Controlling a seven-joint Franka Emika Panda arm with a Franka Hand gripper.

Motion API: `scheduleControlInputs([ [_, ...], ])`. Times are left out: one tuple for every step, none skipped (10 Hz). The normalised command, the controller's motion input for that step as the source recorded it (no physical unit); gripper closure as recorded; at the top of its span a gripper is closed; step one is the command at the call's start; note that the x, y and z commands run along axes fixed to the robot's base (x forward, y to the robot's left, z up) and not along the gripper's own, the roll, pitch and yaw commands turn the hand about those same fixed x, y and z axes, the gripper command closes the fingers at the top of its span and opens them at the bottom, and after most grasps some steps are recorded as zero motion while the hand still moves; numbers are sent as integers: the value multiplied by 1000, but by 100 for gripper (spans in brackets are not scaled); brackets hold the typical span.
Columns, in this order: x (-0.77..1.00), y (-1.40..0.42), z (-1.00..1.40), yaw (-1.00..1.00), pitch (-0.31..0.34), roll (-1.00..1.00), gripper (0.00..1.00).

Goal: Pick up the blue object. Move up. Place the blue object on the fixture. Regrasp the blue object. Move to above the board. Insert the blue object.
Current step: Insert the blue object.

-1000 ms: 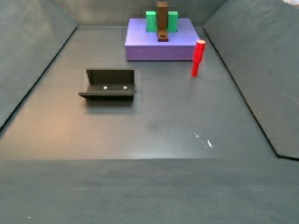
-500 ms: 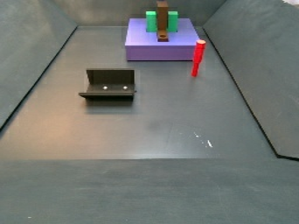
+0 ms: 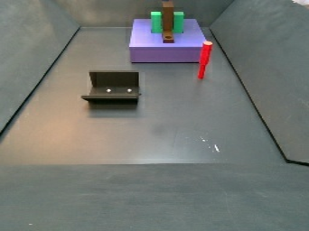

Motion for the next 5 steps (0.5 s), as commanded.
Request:
scheduleControlInputs([
  [46,0,-326,51,-66,53,100],
  [23,-46,-286,60,-83,110,100],
  [0,-111,-254,71,-106,166,100],
  [0,-74,-254,63,-114,189,100],
  [0,-11,-206,54,-99,186,100],
])
